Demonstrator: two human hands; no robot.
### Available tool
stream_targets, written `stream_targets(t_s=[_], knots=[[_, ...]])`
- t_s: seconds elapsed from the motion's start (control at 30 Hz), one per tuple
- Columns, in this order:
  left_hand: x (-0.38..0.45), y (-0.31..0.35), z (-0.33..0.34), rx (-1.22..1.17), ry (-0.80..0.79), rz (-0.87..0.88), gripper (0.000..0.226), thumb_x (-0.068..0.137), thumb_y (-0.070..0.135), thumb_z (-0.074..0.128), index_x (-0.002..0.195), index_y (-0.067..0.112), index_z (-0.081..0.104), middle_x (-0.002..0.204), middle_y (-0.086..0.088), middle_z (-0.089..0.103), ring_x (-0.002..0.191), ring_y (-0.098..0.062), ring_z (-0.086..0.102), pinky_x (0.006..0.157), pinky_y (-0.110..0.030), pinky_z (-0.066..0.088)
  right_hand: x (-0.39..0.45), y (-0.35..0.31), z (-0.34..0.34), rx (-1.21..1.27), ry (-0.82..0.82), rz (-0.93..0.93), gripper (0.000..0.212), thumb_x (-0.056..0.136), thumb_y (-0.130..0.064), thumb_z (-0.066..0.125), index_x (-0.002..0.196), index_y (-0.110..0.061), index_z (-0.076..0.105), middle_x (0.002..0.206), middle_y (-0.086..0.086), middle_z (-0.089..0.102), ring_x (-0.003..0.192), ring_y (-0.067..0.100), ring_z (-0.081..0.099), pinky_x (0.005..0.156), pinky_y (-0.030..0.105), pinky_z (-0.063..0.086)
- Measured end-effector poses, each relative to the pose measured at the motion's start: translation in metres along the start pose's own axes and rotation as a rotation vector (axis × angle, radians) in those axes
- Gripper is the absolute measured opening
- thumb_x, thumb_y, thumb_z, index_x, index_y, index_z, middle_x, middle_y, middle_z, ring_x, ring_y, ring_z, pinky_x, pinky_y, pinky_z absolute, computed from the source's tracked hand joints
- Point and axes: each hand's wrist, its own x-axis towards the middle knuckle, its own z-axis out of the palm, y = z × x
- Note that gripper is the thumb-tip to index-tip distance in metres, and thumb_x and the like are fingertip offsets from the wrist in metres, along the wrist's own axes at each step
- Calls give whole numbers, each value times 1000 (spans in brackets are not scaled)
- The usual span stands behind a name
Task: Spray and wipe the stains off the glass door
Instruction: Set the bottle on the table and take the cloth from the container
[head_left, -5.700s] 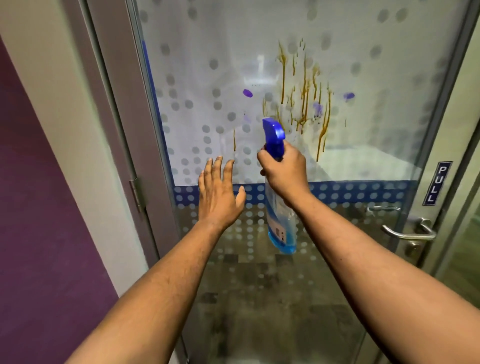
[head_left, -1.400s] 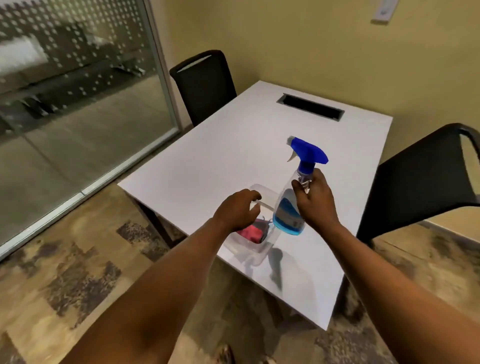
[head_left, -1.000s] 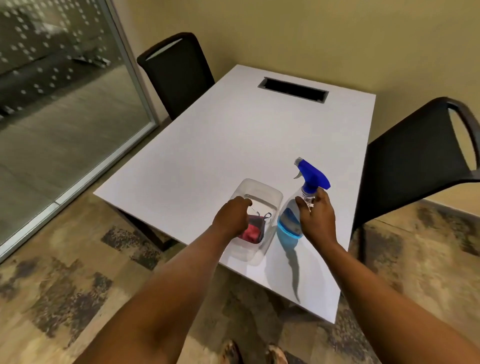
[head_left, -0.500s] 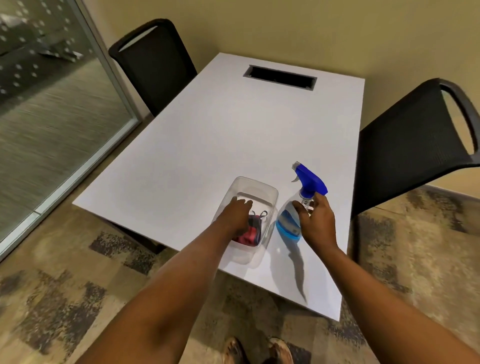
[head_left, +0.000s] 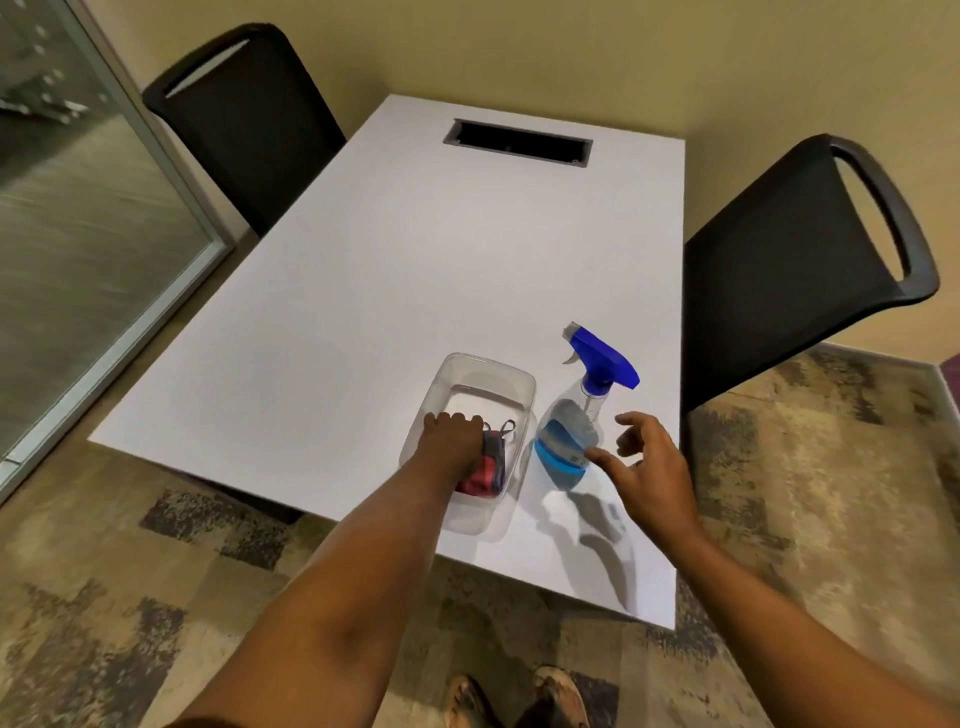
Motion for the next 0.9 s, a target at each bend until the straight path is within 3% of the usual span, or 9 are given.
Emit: stream_targets(t_s=[0.17, 0.23, 0.33, 0.43, 0.5, 0.63, 0.73, 0.83, 0.9], knots=[[3, 1, -8, -61, 72, -18, 30, 99, 21, 55, 123, 2, 59, 128, -17, 56, 123, -35, 49, 98, -40, 44, -14, 7, -3, -72, -71, -95, 48, 83, -59, 63, 117, -26, 57, 92, -15, 57, 79, 8, 59, 71, 28, 58], [4, -1, -7, -125, 61, -36, 40, 97, 34, 62, 121, 2, 60, 124, -17, 53, 122, -34, 46, 93, -40, 48, -16, 3, -1, -96, -112, -141, 43, 86, -56, 64, 116, -26, 58, 91, -16, 57, 78, 7, 59, 69, 24, 56], [4, -3, -6, -82, 13, -52, 31, 94, 23, 61, 117, 2, 61, 119, -17, 56, 121, -35, 47, 92, -41, 51, -17, -7, 2, -119, -148, -197, 35, 88, -50, 65, 115, -27, 59, 96, -14, 58, 79, 4, 58, 71, 16, 49], [3, -1, -2, -67, -65, -61, 36, 91, 18, 63, 125, 9, 58, 127, -15, 57, 129, -36, 44, 97, -41, 46, -22, -17, 8, -151, -178, -285, 26, 90, -47, 64, 105, -26, 62, 87, -10, 62, 74, 6, 59, 71, 26, 54], [2, 3, 1, -46, -74, -69, 41, 88, 16, 64, 128, 12, 56, 131, -12, 57, 130, -34, 44, 100, -41, 42, -29, -24, 17, -208, -277, -344, 32, 92, -52, 60, 111, -26, 63, 83, -7, 66, 74, 10, 62, 73, 31, 55], [1, 7, 8, -47, -27, -96, 34, 94, 13, 56, 127, 12, 57, 130, -11, 59, 127, -32, 50, 101, -39, 42, -34, -38, 41, -330, -454, -462, 43, 93, -59, 53, 127, -32, 57, 104, -8, 68, 91, 12, 63, 81, 27, 54], [0, 6, 10, -100, -12, -84, 24, 95, 18, 54, 117, 10, 63, 120, -11, 63, 120, -31, 53, 91, -37, 46, -33, -41, 55, -453, -490, -649, 51, 91, -58, 58, 135, -33, 53, 126, -4, 61, 109, 17, 58, 89, 31, 53], [-1, 4, 5, -185, 10, -68, 26, 96, 22, 54, 116, 10, 63, 120, -13, 60, 121, -32, 49, 89, -37, 47, -34, -39, 68, -589, -444, -839, 51, 86, -47, 70, 132, -28, 58, 126, -2, 61, 107, 20, 57, 86, 33, 51], [-4, 3, -4, -256, 22, -60, 27, 94, 24, 56, 117, 11, 61, 121, -14, 59, 117, -32, 52, 87, -37, 47, -36, -38, 76, -609, -400, -856, 46, 85, -37, 75, 128, -26, 62, 121, -2, 65, 103, 21, 59, 85, 33, 51]])
